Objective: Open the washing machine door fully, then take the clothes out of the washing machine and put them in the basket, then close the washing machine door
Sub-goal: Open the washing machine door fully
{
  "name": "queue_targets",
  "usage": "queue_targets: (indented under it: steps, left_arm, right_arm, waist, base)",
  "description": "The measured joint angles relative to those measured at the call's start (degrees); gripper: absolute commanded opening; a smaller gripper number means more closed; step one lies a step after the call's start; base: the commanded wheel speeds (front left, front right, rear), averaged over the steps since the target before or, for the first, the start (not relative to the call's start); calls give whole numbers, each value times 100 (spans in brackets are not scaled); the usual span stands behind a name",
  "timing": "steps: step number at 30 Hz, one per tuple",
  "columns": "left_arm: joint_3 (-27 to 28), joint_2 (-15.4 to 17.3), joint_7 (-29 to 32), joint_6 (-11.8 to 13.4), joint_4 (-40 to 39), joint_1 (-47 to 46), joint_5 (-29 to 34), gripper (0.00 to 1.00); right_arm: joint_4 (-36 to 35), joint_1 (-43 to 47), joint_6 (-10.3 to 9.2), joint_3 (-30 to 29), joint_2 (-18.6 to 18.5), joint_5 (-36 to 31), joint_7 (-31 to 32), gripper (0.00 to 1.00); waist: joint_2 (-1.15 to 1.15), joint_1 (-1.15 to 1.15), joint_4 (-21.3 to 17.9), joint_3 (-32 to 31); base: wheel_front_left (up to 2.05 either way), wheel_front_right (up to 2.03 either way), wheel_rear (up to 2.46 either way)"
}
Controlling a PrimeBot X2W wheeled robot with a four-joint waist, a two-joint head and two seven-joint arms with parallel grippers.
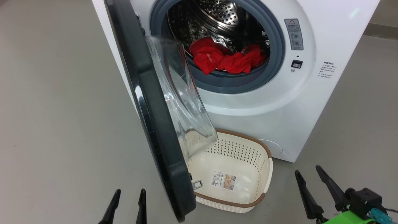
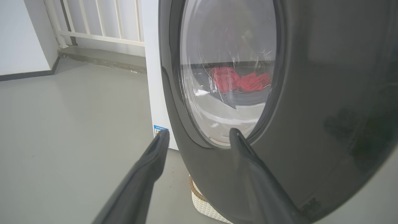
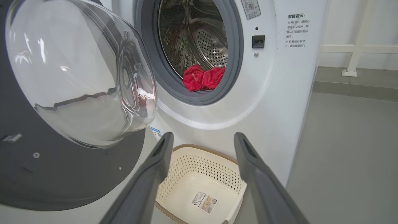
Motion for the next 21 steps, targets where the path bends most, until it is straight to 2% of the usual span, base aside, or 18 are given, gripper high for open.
queue_targets:
  steps: [10, 11, 13, 14, 17, 21]
  left_arm:
    - [0, 0, 0, 0, -2, -1, 9, 100]
    - [-1, 0, 0, 0, -2, -2, 12, 82]
    - [-1, 0, 1, 0, -14, -2, 34, 14]
    - [3, 0, 1, 0, -53, -3, 31, 0]
    - [80, -2, 1, 3, -235, -23, 18, 0]
    - [464, 1, 1, 58, -779, -102, -56, 0]
  right_arm:
    - [29, 147, 0, -93, 119, -142, 0, 100]
    - [29, 147, 0, -93, 119, -142, 0, 100]
    - [26, 147, 0, -99, 120, -142, 0, 100]
    - [25, 147, 0, -104, 120, -143, 0, 100]
    - [23, 147, 0, -108, 121, -143, 0, 100]
    - [24, 146, 0, -112, 129, -143, 0, 100]
  waist:
    - [0, 0, -6, 13]
    - [0, 0, -6, 12]
    - [0, 0, -8, 8]
    - [0, 0, -8, 6]
    - [0, 0, -6, -4]
    - [0, 0, -1, -33]
  base:
    - [0, 0, 0]
    - [0, 0, 0]
    - [0, 0, 0]
    - [0, 0, 0]
    - [0, 0, 0]
    - [0, 0, 0]
